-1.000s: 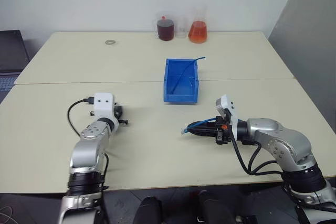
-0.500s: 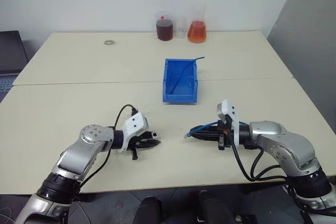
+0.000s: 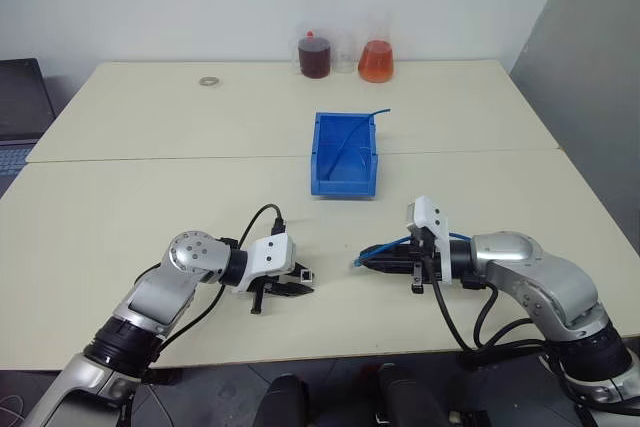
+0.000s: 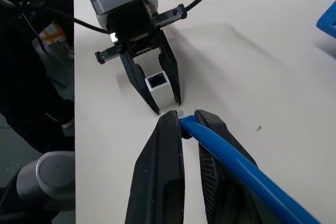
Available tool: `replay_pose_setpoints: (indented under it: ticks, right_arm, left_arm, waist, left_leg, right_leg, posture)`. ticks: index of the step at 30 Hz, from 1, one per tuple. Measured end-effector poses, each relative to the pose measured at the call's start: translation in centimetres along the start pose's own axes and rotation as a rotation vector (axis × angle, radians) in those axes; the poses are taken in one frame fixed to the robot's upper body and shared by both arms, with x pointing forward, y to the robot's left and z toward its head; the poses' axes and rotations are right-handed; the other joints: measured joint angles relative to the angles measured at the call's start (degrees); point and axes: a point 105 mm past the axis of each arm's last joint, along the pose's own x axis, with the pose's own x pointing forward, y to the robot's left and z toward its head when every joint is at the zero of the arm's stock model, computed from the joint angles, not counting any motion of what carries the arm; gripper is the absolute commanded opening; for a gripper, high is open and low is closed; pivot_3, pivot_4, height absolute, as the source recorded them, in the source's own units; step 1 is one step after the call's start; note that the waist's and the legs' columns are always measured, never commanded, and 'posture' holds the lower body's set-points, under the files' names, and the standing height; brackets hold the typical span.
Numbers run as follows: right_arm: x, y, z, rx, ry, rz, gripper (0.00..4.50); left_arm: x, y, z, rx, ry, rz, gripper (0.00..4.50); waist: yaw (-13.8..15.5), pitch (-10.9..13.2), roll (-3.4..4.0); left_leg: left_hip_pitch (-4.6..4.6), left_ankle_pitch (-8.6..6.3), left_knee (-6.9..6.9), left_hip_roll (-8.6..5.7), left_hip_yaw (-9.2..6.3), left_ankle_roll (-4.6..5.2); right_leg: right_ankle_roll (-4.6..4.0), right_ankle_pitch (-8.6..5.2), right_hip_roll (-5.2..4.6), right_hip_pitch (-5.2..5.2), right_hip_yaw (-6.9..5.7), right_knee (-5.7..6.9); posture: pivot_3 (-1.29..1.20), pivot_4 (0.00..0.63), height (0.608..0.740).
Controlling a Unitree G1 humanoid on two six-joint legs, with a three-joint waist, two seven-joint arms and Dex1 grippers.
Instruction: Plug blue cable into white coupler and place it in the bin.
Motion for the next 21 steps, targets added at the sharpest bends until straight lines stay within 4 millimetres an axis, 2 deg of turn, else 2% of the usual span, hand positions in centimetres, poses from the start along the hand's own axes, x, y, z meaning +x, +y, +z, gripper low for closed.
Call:
replay_pose_setpoints:
  ticks: [15,21]
  right_arm:
    - [2.5,0.4,1.6,-0.139,0.008,0.101,0.11]
    - [3.8,0.5,1.1,-0.211,0.099,0.114,0.11]
  left_arm:
    - [0.3,-0.2,-0.8,-0.045,-0.04,-0.05,0.8]
    - [0.1,-0.1,-0.9,-0.058,-0.034,-0.064,0.8]
  waist:
    - [-0.01,-0.17,0.09]
    - [-0.04,-0.28,0.1]
  left_leg:
    - [0.06,0.0,0.01,0.0,0.0,0.0]
    - [0.09,0.0,0.0,0.01,0.0,0.01]
  right_leg:
    - [0.0,0.0,0.0,0.04,-0.01,0.02]
    - [0.0,0.0,0.02,0.03,-0.01,0.05]
  posture:
    - [0.0,0.15,0.74]
    - [0.0,0.15,0.74]
